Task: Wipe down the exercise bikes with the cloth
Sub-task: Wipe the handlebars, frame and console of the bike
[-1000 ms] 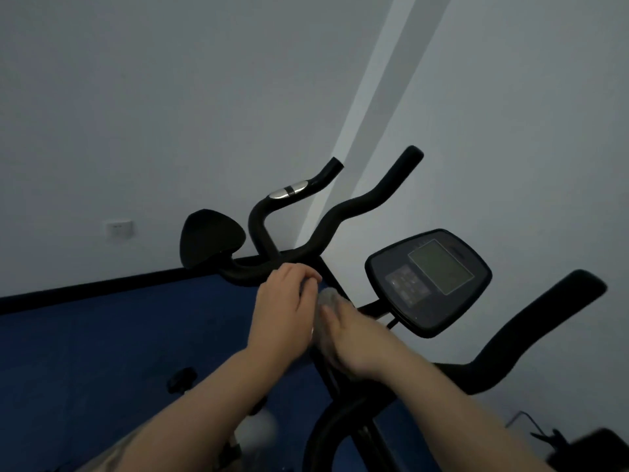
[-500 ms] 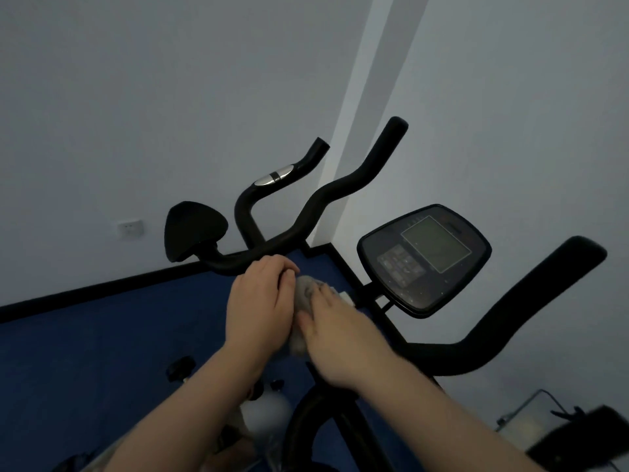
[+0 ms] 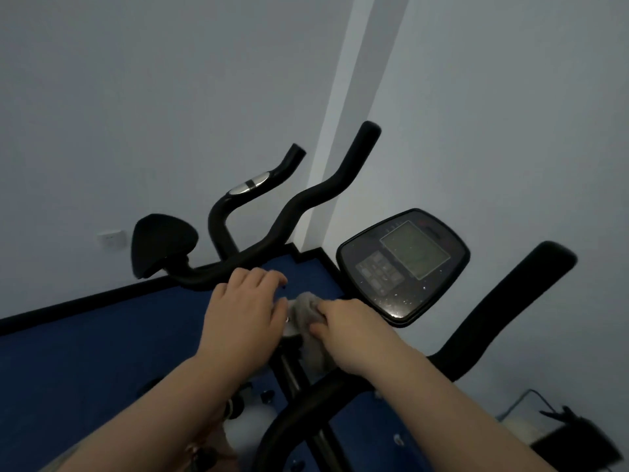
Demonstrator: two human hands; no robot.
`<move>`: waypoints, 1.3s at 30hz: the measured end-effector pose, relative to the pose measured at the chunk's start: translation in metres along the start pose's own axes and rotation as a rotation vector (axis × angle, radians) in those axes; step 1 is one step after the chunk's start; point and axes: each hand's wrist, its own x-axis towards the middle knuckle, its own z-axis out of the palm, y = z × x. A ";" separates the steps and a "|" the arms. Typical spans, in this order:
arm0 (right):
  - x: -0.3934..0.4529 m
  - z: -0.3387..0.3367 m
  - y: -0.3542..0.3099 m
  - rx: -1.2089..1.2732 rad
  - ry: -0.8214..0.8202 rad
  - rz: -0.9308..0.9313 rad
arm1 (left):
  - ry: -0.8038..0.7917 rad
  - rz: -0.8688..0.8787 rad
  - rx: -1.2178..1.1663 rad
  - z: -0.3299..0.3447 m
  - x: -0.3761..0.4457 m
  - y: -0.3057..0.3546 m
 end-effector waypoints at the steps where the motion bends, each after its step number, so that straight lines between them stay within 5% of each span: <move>1: -0.002 -0.004 0.010 0.015 -0.004 0.023 | -0.048 0.035 0.017 -0.001 0.008 0.002; 3: -0.010 -0.024 0.033 0.143 0.045 0.115 | -0.131 0.075 -0.015 -0.001 0.026 0.009; 5: -0.011 -0.049 0.058 0.185 0.267 0.239 | -0.203 0.112 0.003 0.003 0.040 0.014; 8: 0.016 -0.066 0.083 -0.044 0.596 0.396 | -0.265 0.133 0.017 0.012 0.045 0.011; 14: 0.094 -0.034 0.071 -0.285 0.362 0.357 | -0.224 0.125 -0.092 0.013 0.043 0.007; 19: 0.067 -0.002 0.045 -0.375 0.151 0.197 | -0.303 0.155 -0.178 0.013 0.044 0.002; 24: 0.018 -0.012 0.070 -0.520 -0.155 0.383 | -0.322 0.188 -0.203 0.010 0.045 0.003; 28: 0.044 -0.045 0.083 -0.402 0.000 0.640 | -0.322 0.178 -0.227 0.008 0.045 0.004; 32: 0.070 -0.033 0.059 -0.323 0.125 0.594 | -0.325 0.169 -0.236 0.006 0.044 0.003; 35: 0.038 -0.004 0.047 -0.385 0.092 0.478 | -0.320 0.187 -0.230 0.006 0.043 0.002; 39: 0.012 -0.010 0.066 -0.412 -0.061 0.667 | -0.314 0.189 -0.271 0.007 0.043 0.001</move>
